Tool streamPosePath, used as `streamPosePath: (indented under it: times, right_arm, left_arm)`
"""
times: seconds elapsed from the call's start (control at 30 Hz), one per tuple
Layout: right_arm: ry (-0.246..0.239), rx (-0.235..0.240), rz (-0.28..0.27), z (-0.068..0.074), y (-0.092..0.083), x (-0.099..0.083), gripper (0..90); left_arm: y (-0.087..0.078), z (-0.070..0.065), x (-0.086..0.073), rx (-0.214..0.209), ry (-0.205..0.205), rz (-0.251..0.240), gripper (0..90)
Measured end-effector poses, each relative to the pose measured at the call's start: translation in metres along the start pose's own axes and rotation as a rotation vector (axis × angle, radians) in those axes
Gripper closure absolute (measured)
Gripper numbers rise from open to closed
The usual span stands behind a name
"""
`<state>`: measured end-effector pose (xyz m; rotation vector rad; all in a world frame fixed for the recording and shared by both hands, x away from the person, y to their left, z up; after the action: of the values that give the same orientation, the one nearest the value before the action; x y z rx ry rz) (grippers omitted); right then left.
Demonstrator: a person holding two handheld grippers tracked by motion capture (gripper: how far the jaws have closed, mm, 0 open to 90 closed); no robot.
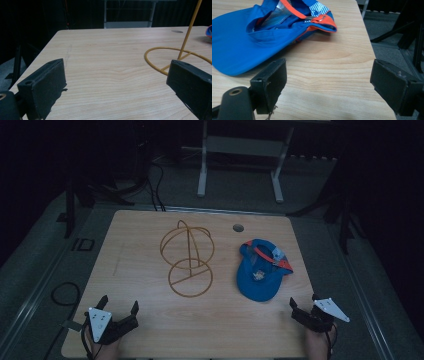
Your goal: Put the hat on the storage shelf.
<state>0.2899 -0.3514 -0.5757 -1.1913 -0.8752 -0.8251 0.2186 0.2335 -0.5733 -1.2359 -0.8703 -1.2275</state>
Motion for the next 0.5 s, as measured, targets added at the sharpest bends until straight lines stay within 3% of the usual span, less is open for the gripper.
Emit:
streamPosePath:
  times: [0.23, 0.37, 0.5]
  right_arm:
    - [0.001, -0.010, 0.035, 0.0001, 0.0038, 0.0004, 15.4]
    - [-0.035, -0.026, 0.038, 0.0004, 0.0047, 0.0006, 15.1]
    - [-0.032, -0.029, 0.060, 0.0015, 0.0037, 0.0035, 15.0]
  left_arm:
    - [-0.0014, 0.0007, 0.0006, 0.002, -0.010, -0.007, 2.6]
    - [-0.0008, -0.0019, 0.0008, 0.006, -0.004, 0.003, 2.6]
    - [-0.0012, -0.0030, 0.0025, -0.001, -0.027, -0.017, 2.6]
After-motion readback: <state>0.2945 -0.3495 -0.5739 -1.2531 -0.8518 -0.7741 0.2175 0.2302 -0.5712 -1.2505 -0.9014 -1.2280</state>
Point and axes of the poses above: each handheld gripper's, and its own axes: y roughly forward along the jaws, x roughly out of its top, z roughly to its left, the point moved 3 cm from there along y, roughly forward along the jaws, and after that the axes turned 11 degrees about y, right-handed, at the moved point
